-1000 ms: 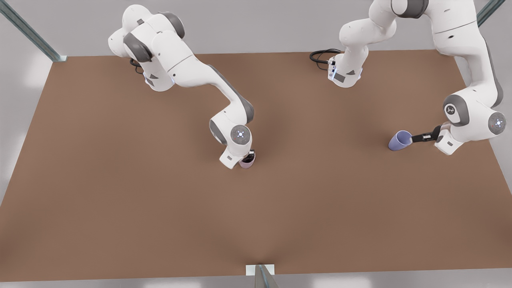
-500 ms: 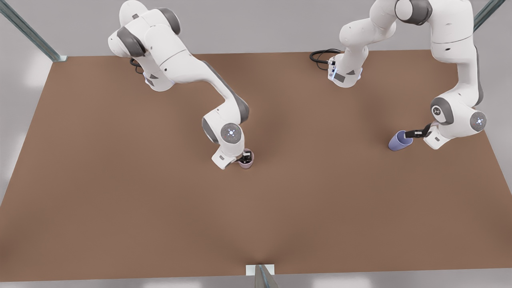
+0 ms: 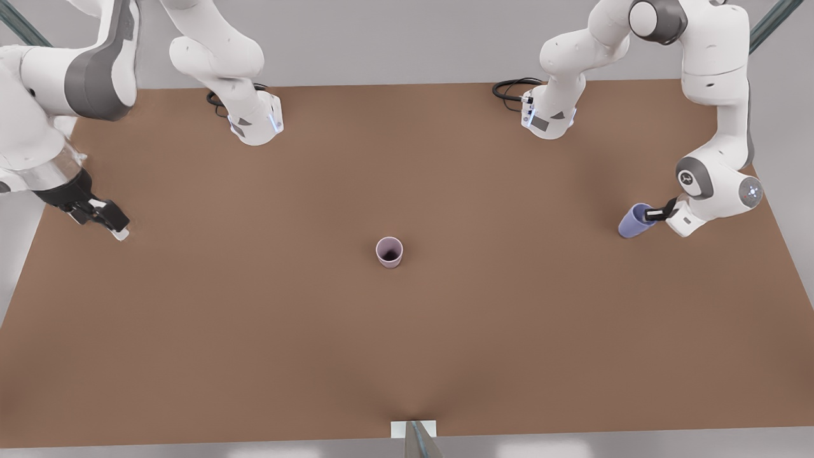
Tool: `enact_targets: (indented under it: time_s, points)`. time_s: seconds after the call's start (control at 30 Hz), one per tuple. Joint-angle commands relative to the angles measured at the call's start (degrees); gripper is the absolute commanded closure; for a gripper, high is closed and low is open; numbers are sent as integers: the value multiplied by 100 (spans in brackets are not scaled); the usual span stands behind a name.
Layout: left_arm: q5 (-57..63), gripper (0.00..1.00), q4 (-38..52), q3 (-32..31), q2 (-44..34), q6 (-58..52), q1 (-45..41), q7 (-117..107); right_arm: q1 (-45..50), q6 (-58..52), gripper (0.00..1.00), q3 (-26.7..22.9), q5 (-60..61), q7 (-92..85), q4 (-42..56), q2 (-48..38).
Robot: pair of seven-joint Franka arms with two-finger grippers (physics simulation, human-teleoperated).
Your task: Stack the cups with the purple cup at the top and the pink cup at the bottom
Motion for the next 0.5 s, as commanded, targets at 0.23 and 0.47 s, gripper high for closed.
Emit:
enact_targets:
  time_s: [0.23, 0.47]
  points:
    - [-100, 79, 778, -246, -525, -1043, -1281, -1368, 1451, -523, 0, -14, -82, -2074, 406, 800]
    - [-65, 79, 3634, -2688, 362, -2212, -2460, -6720, 1363, -593, 0, -111, -74, -2109, 538, 1019]
